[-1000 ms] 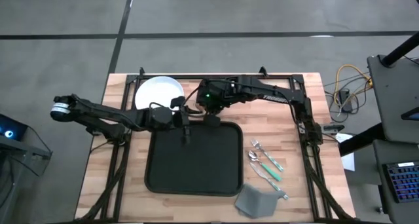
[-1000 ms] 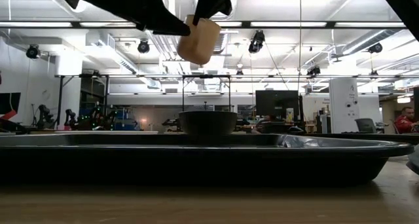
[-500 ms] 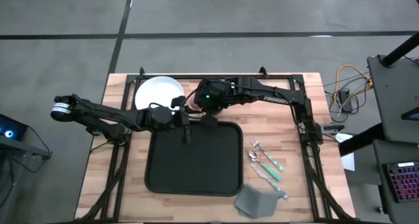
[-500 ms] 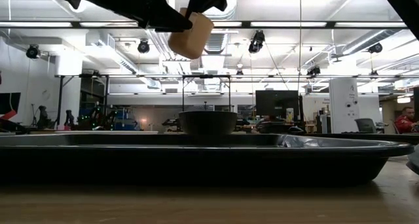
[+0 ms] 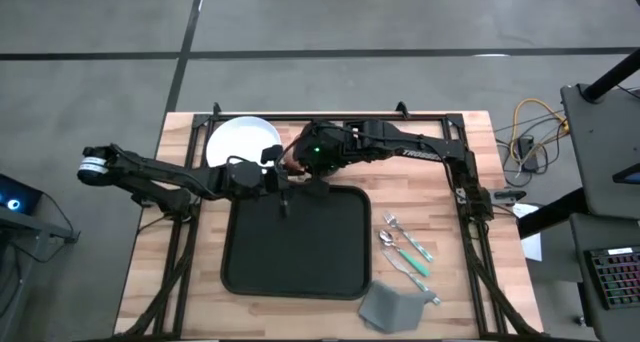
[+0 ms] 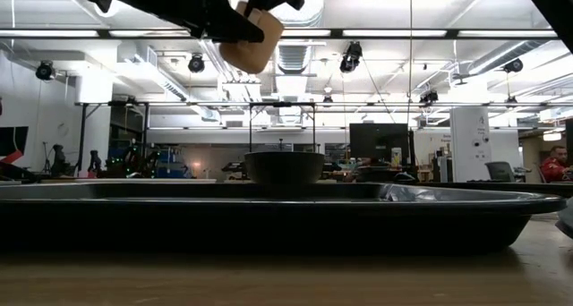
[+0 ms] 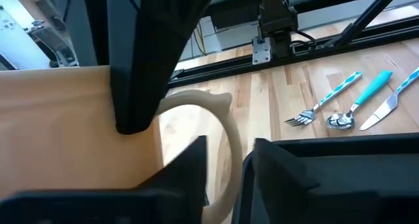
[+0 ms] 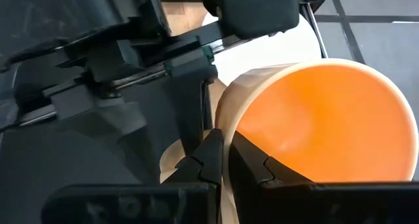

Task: Set up tray
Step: Put the yellow mug on the black serving tray

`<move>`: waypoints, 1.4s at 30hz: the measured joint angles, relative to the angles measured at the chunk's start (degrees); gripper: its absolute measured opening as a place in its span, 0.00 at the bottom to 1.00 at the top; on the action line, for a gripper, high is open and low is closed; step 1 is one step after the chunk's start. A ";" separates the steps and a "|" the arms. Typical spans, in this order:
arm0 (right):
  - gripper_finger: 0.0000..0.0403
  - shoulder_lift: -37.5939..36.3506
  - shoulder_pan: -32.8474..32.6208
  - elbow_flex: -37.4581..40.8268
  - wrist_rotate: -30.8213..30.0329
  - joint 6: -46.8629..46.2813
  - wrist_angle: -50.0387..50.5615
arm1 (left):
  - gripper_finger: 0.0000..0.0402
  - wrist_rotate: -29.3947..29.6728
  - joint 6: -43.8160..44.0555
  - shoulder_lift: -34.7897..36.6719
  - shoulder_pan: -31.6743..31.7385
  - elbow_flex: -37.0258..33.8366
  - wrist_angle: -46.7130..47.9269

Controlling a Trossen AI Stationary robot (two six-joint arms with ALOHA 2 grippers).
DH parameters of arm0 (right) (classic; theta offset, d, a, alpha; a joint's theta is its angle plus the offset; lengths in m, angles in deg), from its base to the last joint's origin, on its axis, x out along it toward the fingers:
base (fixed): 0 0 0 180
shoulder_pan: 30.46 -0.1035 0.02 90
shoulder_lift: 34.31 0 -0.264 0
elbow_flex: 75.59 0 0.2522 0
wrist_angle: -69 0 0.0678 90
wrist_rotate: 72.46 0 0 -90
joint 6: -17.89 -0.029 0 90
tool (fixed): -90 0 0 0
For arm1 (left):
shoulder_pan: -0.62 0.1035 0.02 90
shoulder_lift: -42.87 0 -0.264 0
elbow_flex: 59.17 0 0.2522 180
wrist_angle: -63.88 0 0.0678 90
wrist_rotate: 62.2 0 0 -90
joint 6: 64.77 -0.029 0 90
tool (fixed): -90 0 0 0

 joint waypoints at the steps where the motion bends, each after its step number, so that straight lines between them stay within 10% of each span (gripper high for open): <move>1: 0.02 -0.02 0.00 0.00 0.00 0.00 0.00 | 0.16 0.00 0.00 0.00 0.00 0.00 0.00; 8: 0.02 -0.02 0.02 0.02 0.17 0.79 -0.38 | 0.01 -0.48 -1.80 0.00 -0.02 -0.02 -0.11; 42: 0.33 -8.30 -0.20 0.00 -0.13 3.24 -6.03 | 0.00 -7.13 3.71 12.24 0.00 -11.29 0.05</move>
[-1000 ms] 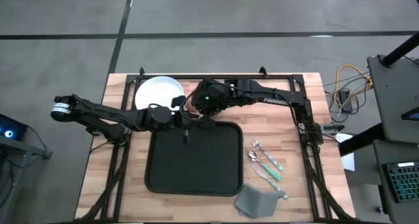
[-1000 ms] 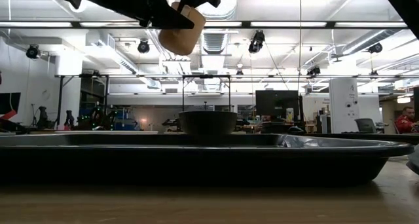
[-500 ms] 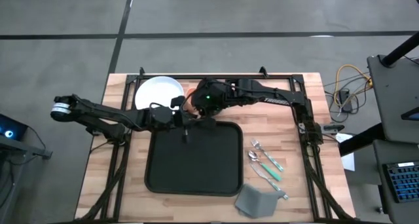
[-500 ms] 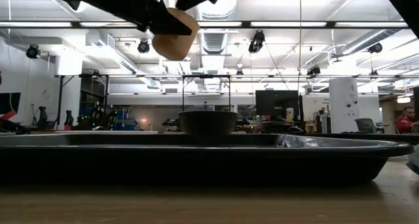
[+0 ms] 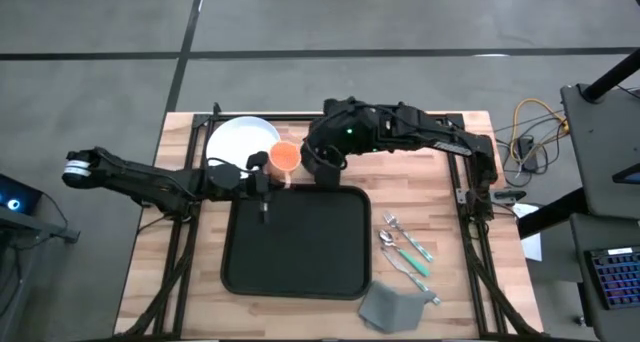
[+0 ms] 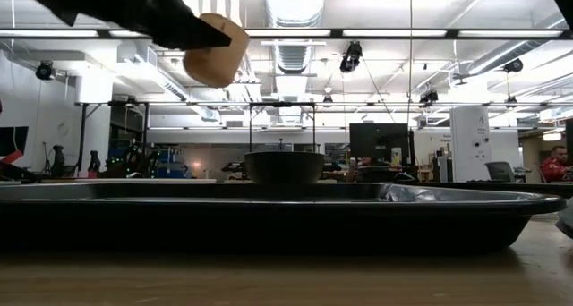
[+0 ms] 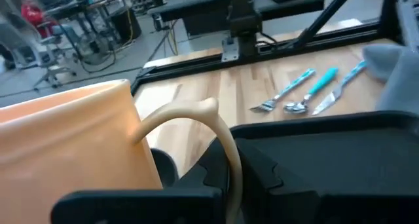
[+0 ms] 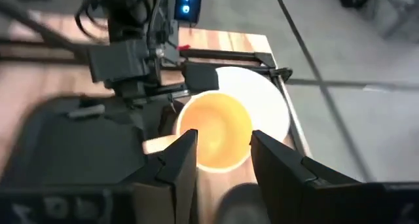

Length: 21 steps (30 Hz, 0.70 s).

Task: Set up tray
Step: Put the yellow mug on the black serving tray

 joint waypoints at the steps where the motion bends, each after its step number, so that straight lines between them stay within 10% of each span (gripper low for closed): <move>1: 0.32 -0.25 -0.06 0.00 0.04 -3.52 0.88 | 0.00 -0.13 0.48 0.75 0.00 -0.98 -0.71; 8: 0.30 0.37 -3.91 8.24 1.19 -0.39 -7.13 | 0.00 -0.76 4.13 2.91 -0.13 -9.64 -6.57; 15: 0.28 -3.09 -6.67 25.79 24.42 8.13 -28.68 | 0.00 -2.41 5.62 7.96 -0.36 -17.94 -15.14; 21: 0.27 -11.63 -6.42 42.02 26.97 7.85 -41.55 | 0.00 -2.43 6.70 13.99 -0.52 -21.63 -15.92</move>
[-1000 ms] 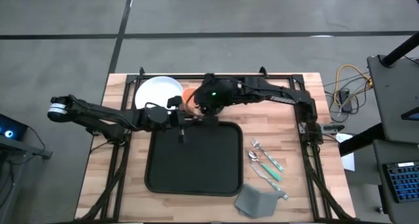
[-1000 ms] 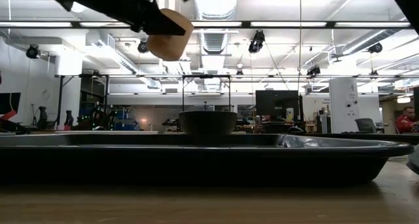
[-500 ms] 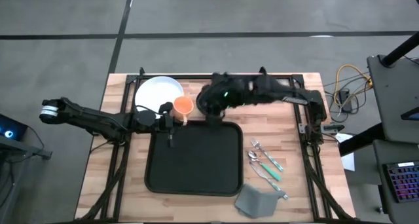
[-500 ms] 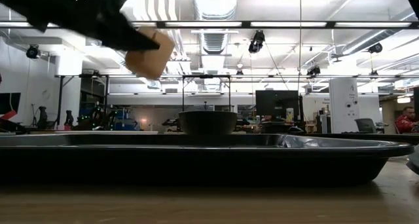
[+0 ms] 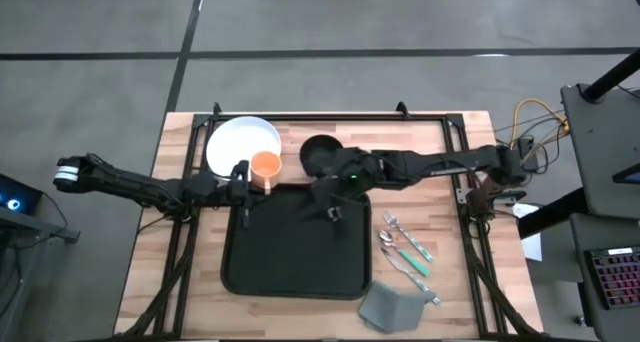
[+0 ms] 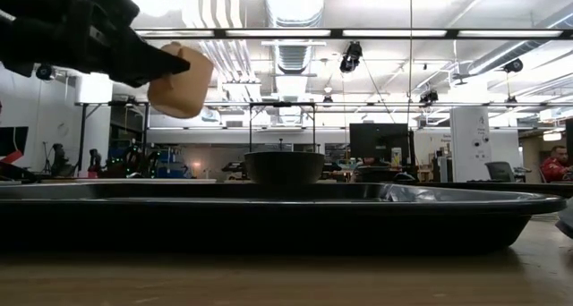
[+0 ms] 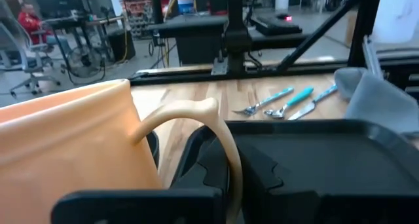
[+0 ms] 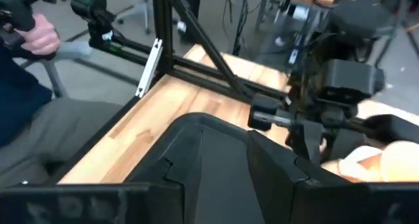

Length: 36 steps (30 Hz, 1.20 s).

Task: Set up tray
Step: Put the yellow mug on the black serving tray

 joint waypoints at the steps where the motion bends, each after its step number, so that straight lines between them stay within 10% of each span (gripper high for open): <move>1: 0.27 -1.72 0.07 3.11 0.00 -0.36 -2.48 | 0.00 0.00 0.15 0.70 0.00 -0.12 -0.14; 18: 0.23 -12.24 0.04 48.77 0.15 -5.89 -56.72 | 0.00 -1.53 0.95 2.15 -2.68 -5.12 -1.51; 36: 0.25 -13.36 0.20 52.38 0.13 -7.15 -59.10 | 0.00 -1.99 3.80 1.90 -5.73 -8.67 -3.40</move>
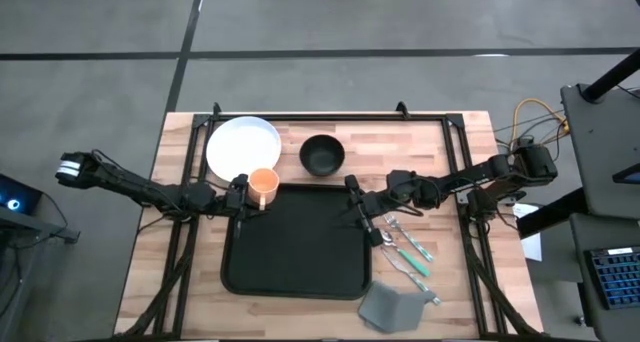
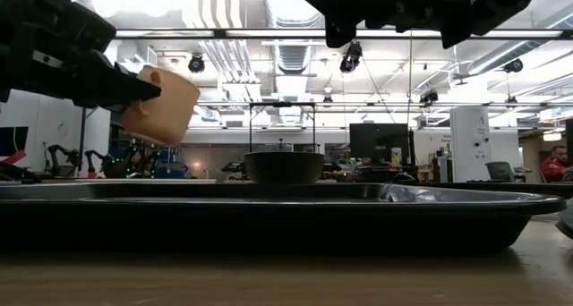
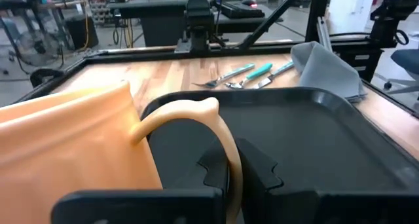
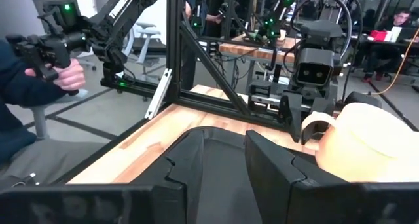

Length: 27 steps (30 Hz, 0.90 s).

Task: Set up tray
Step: Put the yellow mug on the black serving tray

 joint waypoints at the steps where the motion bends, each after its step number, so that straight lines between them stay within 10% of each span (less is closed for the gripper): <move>1: 0.25 0.00 0.00 0.00 0.00 0.00 0.02 | 0.00 0.02 0.31 0.00 0.00 0.02 0.63; 27: 0.23 0.07 0.02 -0.31 0.00 0.20 0.08 | 0.00 -7.04 -3.62 -15.30 0.11 7.37 -4.20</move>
